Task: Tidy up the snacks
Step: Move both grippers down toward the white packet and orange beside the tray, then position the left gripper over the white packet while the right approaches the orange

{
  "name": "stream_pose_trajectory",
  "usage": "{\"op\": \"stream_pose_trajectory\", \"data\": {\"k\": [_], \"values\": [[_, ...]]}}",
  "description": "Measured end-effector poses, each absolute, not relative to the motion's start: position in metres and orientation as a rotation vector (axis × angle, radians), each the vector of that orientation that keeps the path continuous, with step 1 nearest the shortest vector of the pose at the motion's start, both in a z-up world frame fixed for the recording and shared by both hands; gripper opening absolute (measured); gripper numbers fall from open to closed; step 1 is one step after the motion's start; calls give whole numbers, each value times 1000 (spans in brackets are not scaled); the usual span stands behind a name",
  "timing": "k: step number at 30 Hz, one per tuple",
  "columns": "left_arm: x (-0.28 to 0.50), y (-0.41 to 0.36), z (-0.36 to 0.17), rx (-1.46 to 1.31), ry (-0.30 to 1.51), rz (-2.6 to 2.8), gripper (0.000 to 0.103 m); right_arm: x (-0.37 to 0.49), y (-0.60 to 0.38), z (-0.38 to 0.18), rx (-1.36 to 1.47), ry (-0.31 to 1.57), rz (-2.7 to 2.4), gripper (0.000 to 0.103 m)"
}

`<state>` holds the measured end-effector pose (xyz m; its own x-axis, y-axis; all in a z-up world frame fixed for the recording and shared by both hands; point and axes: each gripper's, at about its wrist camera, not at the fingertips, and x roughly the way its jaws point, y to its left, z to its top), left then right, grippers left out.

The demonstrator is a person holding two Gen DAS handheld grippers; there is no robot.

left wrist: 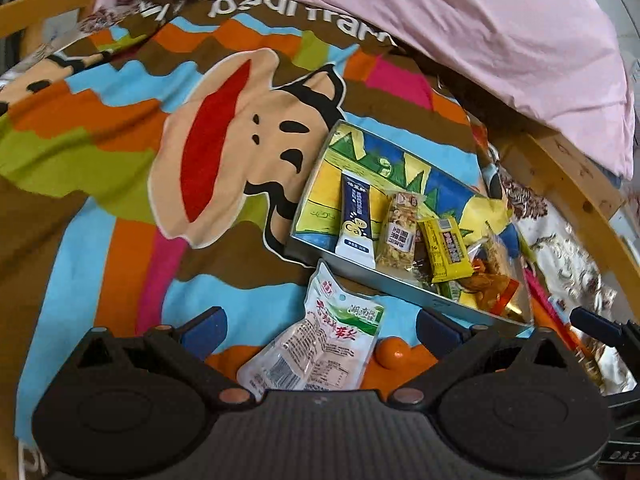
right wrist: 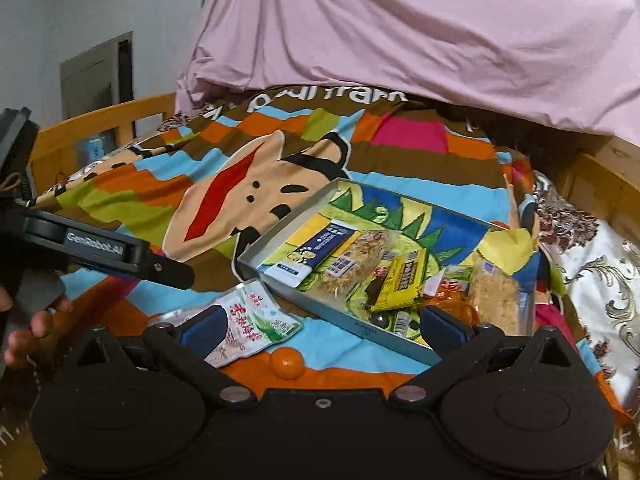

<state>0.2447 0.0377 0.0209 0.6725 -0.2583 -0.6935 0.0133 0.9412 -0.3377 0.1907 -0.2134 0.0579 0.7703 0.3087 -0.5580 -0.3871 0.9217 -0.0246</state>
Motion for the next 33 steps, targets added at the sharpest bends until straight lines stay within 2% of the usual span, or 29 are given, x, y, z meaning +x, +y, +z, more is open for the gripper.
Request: {"op": "stream_pose_trajectory", "data": {"k": [4,16,30,33], "values": [[248,31,8,-225,815,-199,103,185,-213,41,-199,556,398,102],[265,16,-21,-46,847,-385,103,224,-204,-13,-296,699,364,102],[277,14,-51,-83,931,-499,102,260,-194,-26,-283,782,414,102],[275,6,-52,-24,940,-483,102,262,-190,-30,-278,783,430,95]]}}
